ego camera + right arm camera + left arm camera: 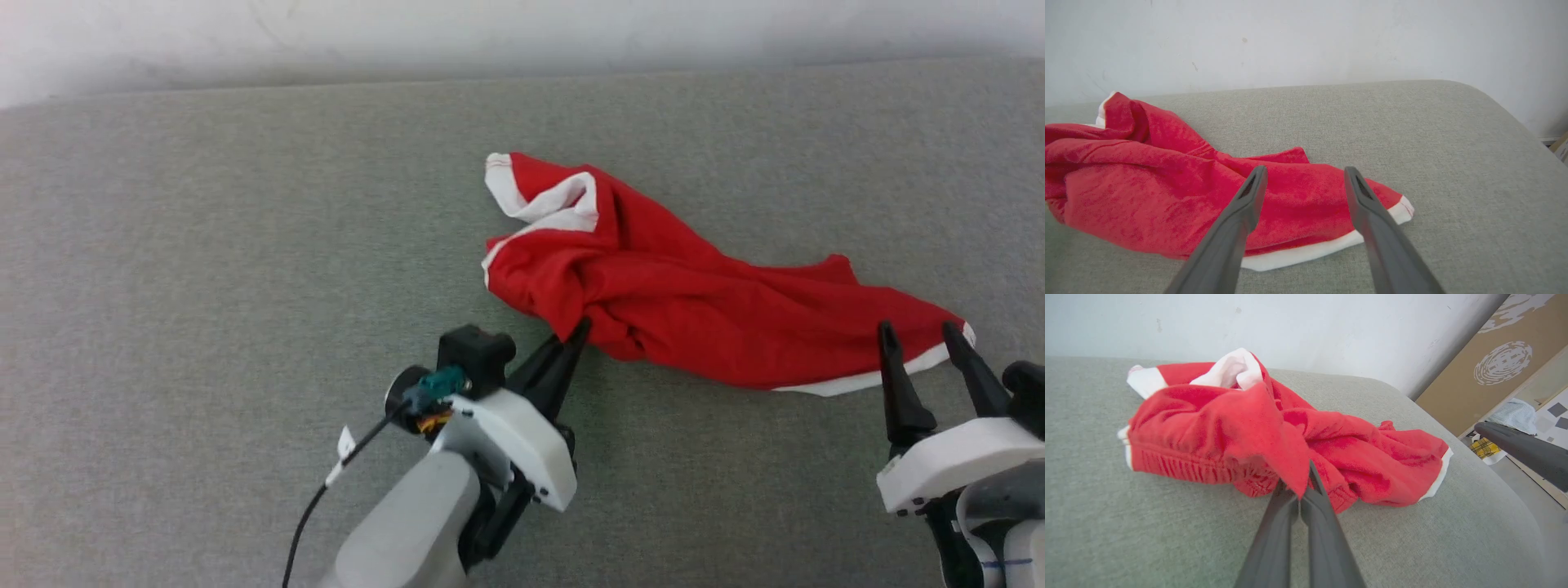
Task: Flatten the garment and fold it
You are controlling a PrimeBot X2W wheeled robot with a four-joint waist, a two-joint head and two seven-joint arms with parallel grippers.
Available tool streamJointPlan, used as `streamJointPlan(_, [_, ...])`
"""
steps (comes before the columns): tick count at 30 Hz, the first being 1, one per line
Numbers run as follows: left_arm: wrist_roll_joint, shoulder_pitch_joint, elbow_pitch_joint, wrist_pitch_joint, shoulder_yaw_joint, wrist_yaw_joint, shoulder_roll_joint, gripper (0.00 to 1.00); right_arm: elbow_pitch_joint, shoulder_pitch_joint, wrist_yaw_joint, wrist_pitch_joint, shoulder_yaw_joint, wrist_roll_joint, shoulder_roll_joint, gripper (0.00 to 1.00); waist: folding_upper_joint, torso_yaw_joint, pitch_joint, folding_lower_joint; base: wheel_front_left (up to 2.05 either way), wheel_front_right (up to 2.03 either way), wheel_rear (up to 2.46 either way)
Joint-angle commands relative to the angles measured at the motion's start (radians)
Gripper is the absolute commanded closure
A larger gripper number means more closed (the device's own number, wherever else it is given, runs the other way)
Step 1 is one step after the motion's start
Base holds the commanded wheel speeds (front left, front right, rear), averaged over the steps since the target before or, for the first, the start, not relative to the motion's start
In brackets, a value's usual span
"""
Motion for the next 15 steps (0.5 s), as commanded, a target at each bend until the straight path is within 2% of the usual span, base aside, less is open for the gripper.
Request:
streamJointPlan(1, [0.007, 0.051, -0.047, -0.015, -0.007, 0.002, 0.021, 1.0, 0.008, 0.014, -0.001, -0.004, -0.001, -0.006, -0.003, 0.0, 0.0001, 0.078, -0.073, -0.0001, 0.0, 0.0, 0.0])
streamJointPlan(4, [0.007, 0.122, -0.146, -0.021, -0.007, 0.018, 0.06, 1.0, 0.018, 0.027, -0.001, -0.001, -0.002, -0.011, -0.008, 0.0, 0.0001, 0.117, -0.109, -0.0001, 0.0, 0.0, 0.0])
streamJointPlan(8, [0.007, 0.236, -0.321, -0.01, 0.011, 0.062, 0.142, 1.0, 0.033, 0.046, -0.001, 0.0, -0.004, -0.018, -0.007, 0.0, 0.0001, 0.158, -0.158, -0.0001, 0.0, 0.0, 0.0])
streamJointPlan(15, [0.028, 0.397, -0.671, 0.088, 0.086, 0.179, 0.329, 1.0, 0.046, 0.067, -0.001, -0.001, 0.006, -0.022, 0.003, 0.0, 0.0001, 0.197, -0.191, -0.0001, 0.0, 0.0, 0.0])
